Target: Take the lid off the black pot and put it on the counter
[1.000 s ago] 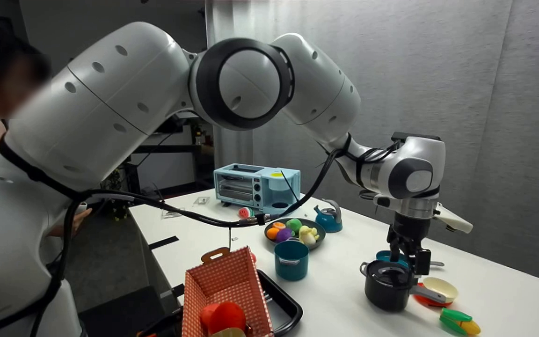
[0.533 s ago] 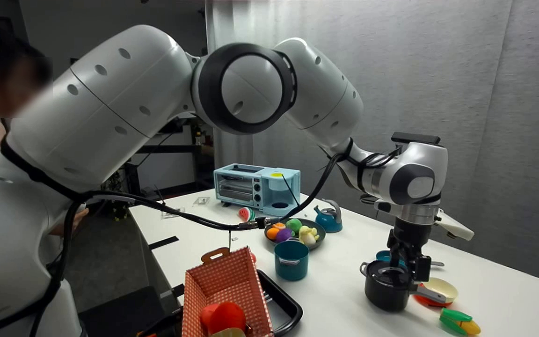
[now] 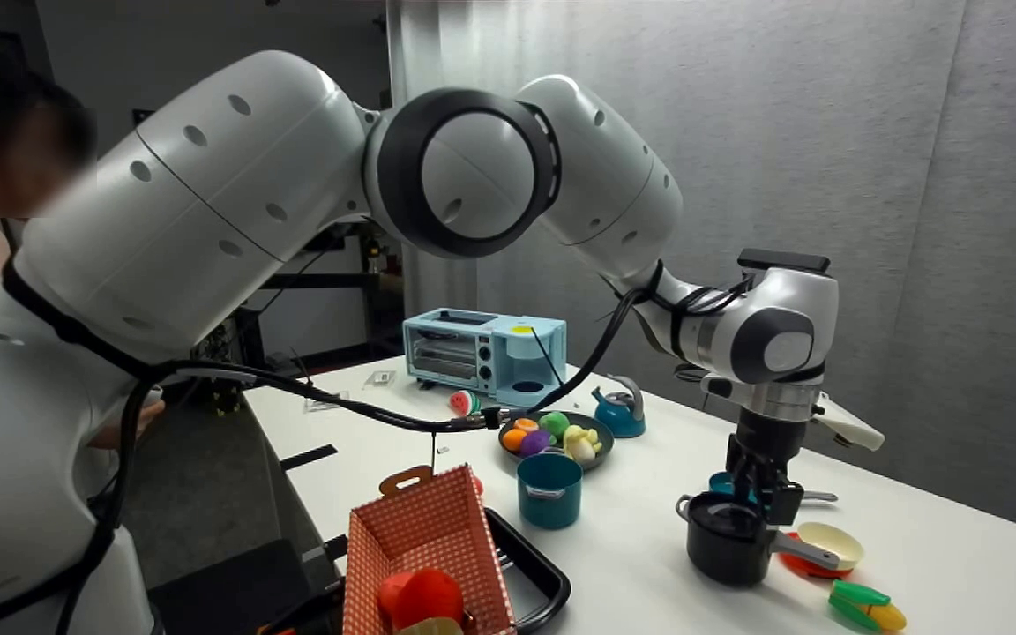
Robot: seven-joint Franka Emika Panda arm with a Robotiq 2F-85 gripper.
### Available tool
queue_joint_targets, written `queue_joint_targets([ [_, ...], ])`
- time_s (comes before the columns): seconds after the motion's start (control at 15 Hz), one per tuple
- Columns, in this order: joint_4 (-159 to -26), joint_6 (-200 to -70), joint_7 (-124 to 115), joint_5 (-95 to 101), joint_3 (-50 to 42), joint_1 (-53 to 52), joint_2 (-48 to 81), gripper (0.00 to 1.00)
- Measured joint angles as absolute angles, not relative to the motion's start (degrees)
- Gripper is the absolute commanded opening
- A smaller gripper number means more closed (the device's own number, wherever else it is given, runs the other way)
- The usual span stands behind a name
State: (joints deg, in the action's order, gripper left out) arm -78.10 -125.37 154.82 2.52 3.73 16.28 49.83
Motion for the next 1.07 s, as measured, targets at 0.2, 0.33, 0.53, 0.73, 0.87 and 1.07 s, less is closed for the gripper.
queue_joint_targets([
  [0.2,-77.8,-124.9,154.8,2.5,3.7,16.5,50.0,0.44],
  [0.33,-77.6,-124.8,154.8,2.1,3.7,16.6,50.1,0.44],
  [0.53,-77.6,-124.8,154.8,1.6,3.7,16.8,50.1,0.44],
  [0.73,-78.3,-125.0,154.8,1.3,3.7,17.4,49.1,0.44],
  [0.87,-80.4,-125.5,154.7,1.3,3.5,17.9,47.2,0.44],
  [1.07,-85.2,-127.0,154.3,1.3,3.3,18.4,42.7,0.44],
])
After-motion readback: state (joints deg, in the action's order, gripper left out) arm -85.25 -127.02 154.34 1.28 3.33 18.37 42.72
